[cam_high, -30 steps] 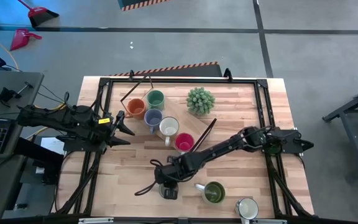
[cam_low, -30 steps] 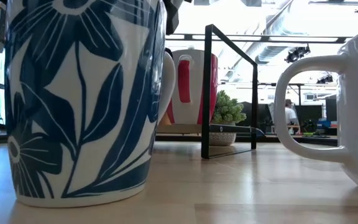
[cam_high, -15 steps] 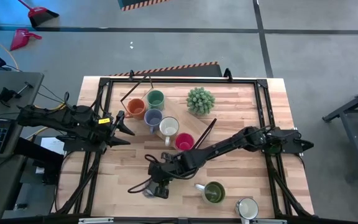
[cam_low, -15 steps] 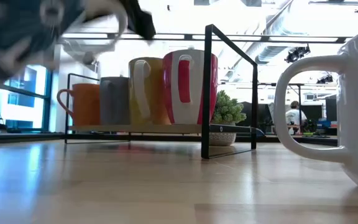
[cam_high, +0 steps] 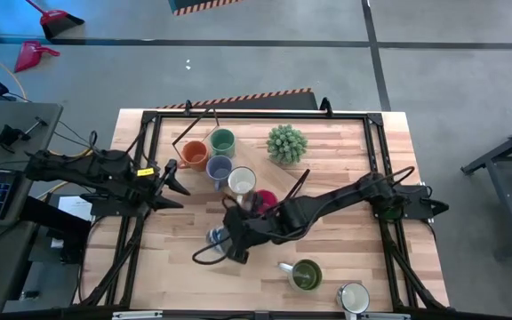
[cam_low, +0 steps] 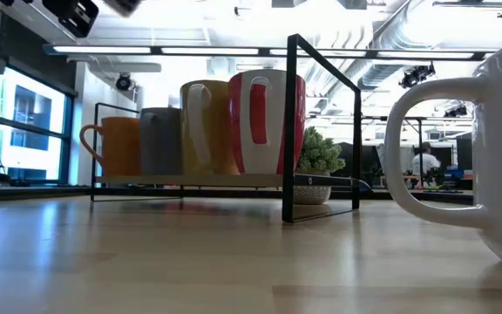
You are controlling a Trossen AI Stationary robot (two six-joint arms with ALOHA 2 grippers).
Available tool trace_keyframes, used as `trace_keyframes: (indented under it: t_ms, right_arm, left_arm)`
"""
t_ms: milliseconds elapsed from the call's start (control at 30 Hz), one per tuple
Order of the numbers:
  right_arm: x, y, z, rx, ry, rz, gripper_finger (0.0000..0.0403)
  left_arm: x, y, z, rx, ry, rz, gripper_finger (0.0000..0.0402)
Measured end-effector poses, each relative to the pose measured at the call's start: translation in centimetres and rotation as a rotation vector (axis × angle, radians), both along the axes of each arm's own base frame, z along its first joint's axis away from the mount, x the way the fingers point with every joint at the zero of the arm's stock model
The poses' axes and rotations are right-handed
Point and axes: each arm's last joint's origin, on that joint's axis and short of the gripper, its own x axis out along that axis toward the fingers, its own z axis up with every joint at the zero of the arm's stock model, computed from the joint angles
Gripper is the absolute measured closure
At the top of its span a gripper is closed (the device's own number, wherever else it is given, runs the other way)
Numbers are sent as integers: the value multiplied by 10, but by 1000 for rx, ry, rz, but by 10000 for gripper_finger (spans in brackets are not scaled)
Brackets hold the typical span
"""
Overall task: Place coffee mugs
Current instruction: Put the left blue patterned mug on the shelf
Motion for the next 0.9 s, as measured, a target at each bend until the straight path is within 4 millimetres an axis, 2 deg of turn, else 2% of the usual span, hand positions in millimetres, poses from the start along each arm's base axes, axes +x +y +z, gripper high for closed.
trace_keyframes:
  t_ms: [167, 400, 500, 633, 767, 900]
  right_arm:
    - [-11, -13, 15, -135, 2, -38, 402]
    - [-29, -44, 25, -269, 121, -126, 402]
    - [-36, -57, 39, -297, 98, -166, 403]
    - [-55, -80, 69, -317, 45, -212, 403]
    - [-75, -110, 93, -318, 36, -244, 403]
    - [-89, -144, 110, -242, 35, -202, 403]
  left_arm:
    - [0, 0, 2, -3, -24, 2, 222]
    - [0, 1, 3, 0, -32, 39, 222]
    - [0, 2, 3, 1, -32, 54, 222]
    - [1, 2, 3, 2, -34, 66, 222]
    - [1, 3, 3, 4, -33, 89, 222]
    - [1, 3, 3, 6, -34, 107, 222]
